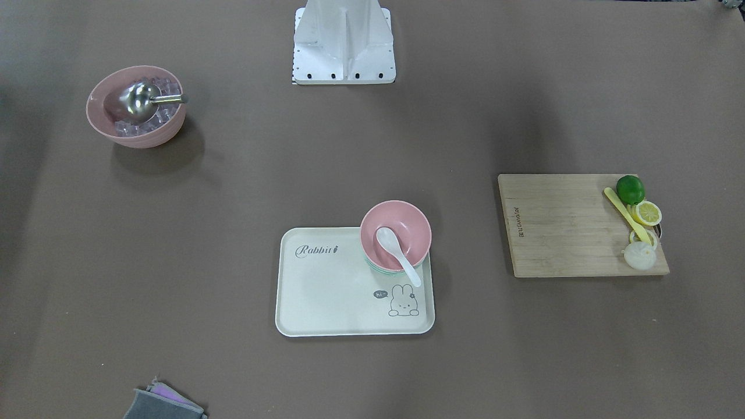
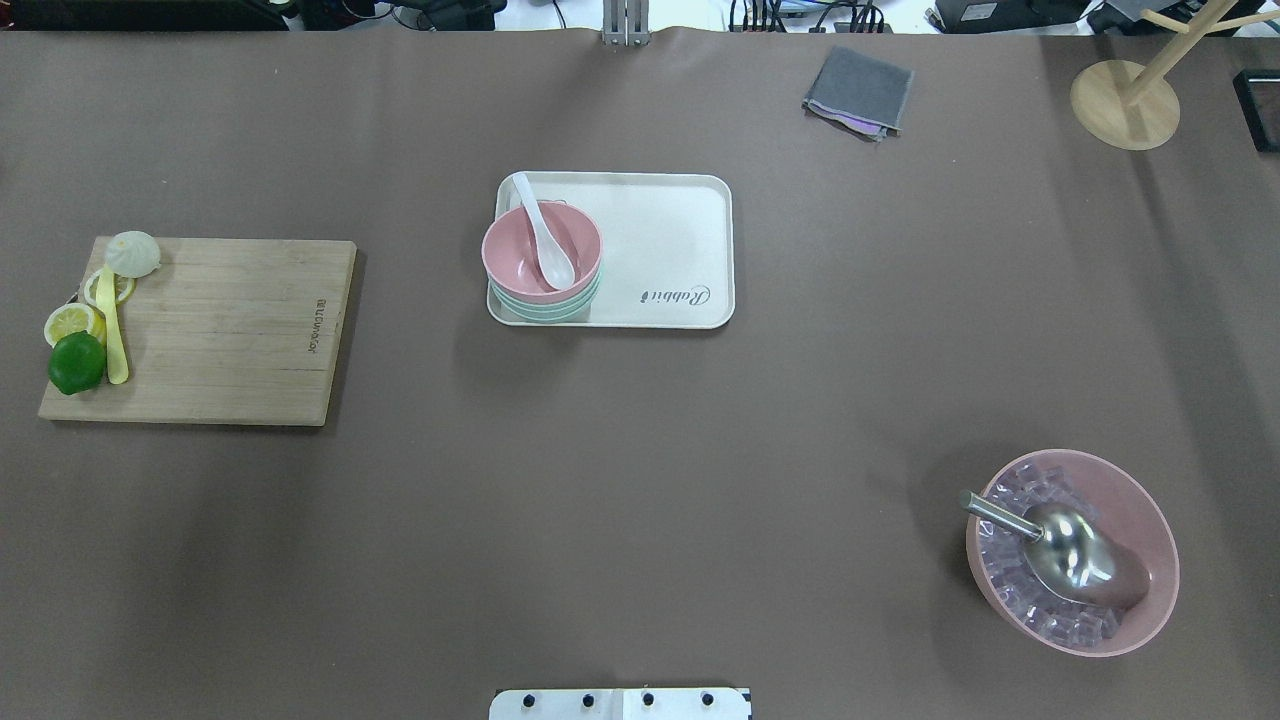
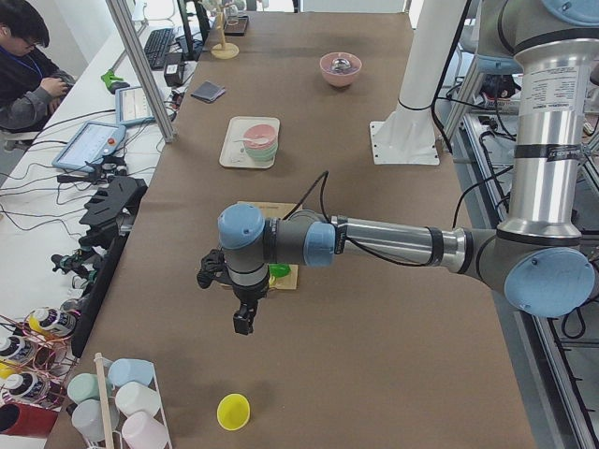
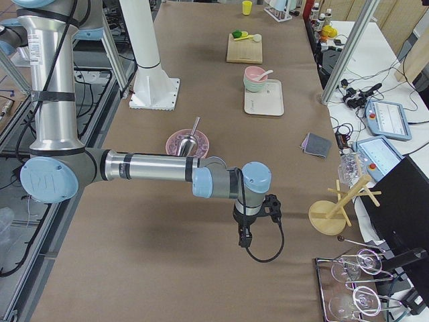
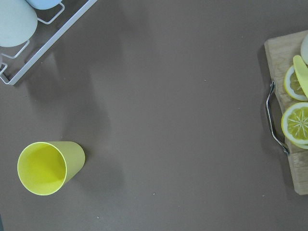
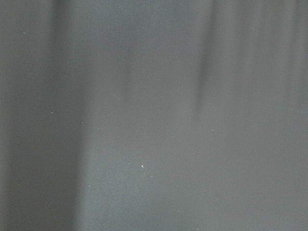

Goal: Stack pink bowl on green and place spoon

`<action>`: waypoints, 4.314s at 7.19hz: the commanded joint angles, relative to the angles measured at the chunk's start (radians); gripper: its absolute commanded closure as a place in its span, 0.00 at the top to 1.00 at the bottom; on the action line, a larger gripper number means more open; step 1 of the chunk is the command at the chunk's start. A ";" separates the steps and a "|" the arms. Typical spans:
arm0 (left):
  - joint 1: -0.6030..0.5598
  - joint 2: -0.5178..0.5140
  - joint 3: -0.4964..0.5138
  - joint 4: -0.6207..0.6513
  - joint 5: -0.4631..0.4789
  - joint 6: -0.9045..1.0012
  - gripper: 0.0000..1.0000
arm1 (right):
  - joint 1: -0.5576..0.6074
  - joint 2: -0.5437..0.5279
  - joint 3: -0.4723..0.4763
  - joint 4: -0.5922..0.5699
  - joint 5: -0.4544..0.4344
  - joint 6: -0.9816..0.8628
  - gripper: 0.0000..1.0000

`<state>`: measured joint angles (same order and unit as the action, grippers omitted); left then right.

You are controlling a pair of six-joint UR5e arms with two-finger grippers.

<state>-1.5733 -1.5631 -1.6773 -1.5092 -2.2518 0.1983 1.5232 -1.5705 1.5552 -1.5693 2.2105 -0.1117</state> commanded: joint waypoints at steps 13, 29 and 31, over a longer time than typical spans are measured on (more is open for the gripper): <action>0.001 0.034 -0.045 -0.006 -0.092 -0.065 0.98 | 0.000 -0.017 0.000 0.006 0.017 0.009 1.00; 0.001 0.075 -0.042 -0.019 -0.091 -0.065 0.98 | 0.000 -0.077 0.052 0.008 0.063 0.003 1.00; 0.001 0.075 -0.045 -0.019 -0.094 -0.065 0.98 | 0.000 -0.077 0.051 0.008 0.063 0.003 1.00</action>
<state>-1.5724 -1.4880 -1.7207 -1.5279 -2.3438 0.1335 1.5232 -1.6469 1.6066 -1.5618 2.2730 -0.1081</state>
